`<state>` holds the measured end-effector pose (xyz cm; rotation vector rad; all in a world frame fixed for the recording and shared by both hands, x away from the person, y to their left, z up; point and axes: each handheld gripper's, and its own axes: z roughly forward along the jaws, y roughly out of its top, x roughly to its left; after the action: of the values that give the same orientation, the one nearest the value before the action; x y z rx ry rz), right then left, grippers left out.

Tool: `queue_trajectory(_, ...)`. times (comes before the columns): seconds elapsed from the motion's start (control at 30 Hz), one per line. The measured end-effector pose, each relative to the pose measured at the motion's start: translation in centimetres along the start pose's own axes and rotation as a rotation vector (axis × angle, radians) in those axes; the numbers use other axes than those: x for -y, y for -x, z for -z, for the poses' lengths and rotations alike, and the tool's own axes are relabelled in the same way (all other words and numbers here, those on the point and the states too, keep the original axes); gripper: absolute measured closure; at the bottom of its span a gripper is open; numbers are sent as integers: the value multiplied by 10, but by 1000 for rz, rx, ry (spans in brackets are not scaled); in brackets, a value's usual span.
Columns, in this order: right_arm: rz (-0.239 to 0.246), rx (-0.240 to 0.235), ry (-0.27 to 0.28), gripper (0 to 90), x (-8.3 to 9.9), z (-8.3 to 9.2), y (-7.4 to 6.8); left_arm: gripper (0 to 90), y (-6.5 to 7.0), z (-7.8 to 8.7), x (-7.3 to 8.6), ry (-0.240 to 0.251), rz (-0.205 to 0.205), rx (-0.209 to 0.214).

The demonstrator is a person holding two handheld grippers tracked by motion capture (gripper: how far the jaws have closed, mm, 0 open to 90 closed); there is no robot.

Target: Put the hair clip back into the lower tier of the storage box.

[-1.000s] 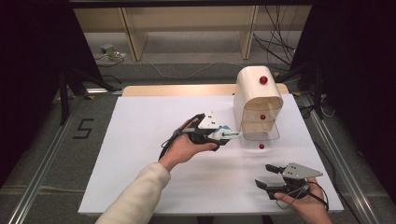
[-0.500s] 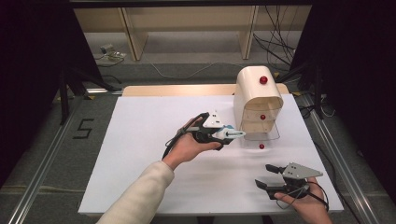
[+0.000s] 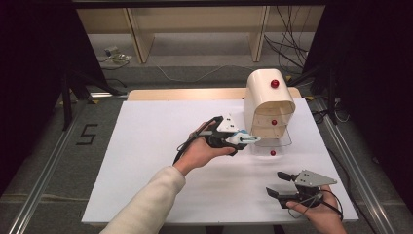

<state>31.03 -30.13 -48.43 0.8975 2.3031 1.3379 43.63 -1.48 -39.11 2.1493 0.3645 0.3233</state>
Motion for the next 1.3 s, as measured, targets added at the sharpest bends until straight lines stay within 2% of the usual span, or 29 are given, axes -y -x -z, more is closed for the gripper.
queue_trajectory(0.2,-9,2,4,279,0,0,-1,471,1,-3,-4,-3,-1,2)
queue_trajectory(0.27,14,-1,-6,279,0,0,1,471,2,-4,-5,0,-3,1)
queue_trajectory(0.33,-7,1,3,279,0,0,0,471,2,-6,-7,2,-4,2)
queue_trajectory(0.43,1,0,0,279,0,0,0,471,2,-7,-10,-1,-11,4)
queue_trajectory(0.47,-20,2,8,279,0,-1,-1,471,2,-8,-10,-4,-11,7)
queue_trajectory(0.57,5,2,-7,279,0,0,0,471,3,-10,-12,-3,-13,9)
queue_trajectory(1.3,-1,3,-7,279,0,0,0,471,5,-22,-25,-14,-26,22)
